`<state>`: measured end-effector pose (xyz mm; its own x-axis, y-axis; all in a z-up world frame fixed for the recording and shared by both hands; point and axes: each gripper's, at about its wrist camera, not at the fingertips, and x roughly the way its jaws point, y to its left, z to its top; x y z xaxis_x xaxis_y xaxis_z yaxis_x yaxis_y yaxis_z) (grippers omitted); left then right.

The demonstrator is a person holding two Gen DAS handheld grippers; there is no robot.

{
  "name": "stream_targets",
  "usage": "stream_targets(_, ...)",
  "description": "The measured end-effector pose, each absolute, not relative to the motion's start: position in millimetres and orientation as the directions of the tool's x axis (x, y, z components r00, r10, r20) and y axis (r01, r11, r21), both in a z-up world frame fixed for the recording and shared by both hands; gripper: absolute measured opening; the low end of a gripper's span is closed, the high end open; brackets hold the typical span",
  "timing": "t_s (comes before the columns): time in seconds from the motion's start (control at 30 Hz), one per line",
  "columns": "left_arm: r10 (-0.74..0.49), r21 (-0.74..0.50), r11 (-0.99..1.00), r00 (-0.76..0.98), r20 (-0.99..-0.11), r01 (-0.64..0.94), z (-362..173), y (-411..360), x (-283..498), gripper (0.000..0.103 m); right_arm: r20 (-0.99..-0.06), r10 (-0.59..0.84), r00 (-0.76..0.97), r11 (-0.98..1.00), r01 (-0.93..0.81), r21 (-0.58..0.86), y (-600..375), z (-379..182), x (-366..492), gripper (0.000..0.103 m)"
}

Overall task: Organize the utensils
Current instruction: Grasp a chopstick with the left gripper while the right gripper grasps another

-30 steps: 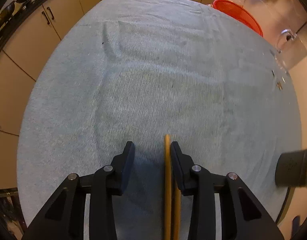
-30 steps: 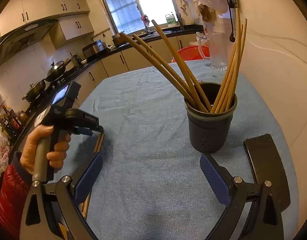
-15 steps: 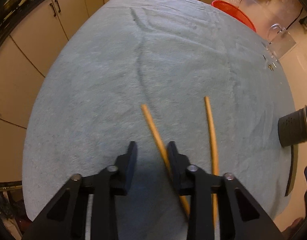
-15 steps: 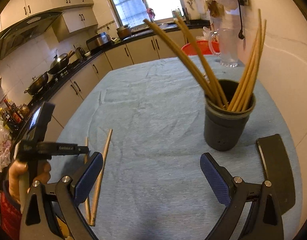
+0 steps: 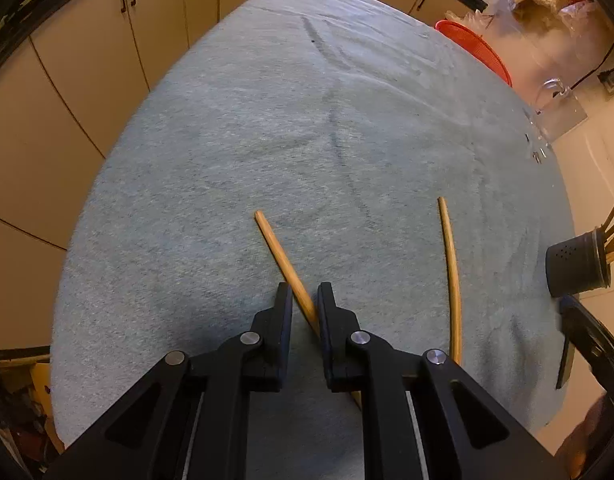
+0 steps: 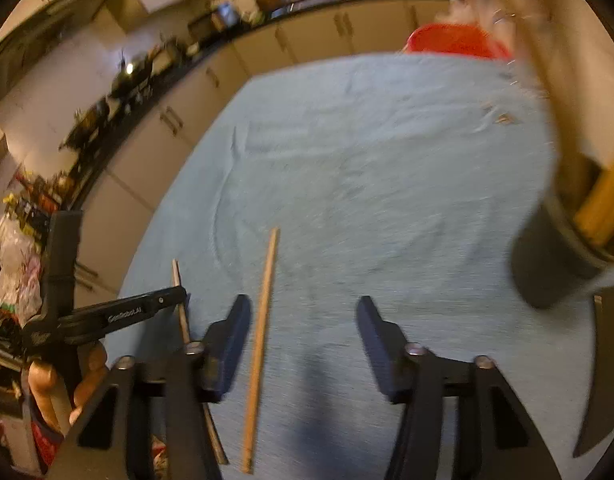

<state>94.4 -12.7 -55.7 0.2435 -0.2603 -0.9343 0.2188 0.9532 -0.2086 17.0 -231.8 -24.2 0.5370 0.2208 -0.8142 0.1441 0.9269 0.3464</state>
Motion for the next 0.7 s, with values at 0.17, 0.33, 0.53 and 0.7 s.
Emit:
stream_targets(0.17,-0.261,-0.209,0.954,0.248,-0.933,0.217,-57,-5,95,0.012,-0.859,0.27,0.436,0.924,0.134,0.359,-209,-47,59,0.041)
stream_targets(0.33,-0.267,-0.212,0.95,0.248,-0.931,0.229,-56,-3,94,0.012,-0.902,0.239,0.36,0.941,0.142,0.307,-191,-72,83,0.03)
stream_targets(0.53,-0.263,-0.202,0.949,0.254,-0.931,0.242,-57,-5,97,0.012,-0.93,0.181,0.319,0.964,0.128,0.232,-180,-84,97,0.022)
stream_targets(0.7,-0.279,-0.215,0.943,0.249,-0.927,0.254,-56,-11,98,0.009,-0.928,0.17,0.332,0.969,0.117,0.219,-183,-80,99,0.008)
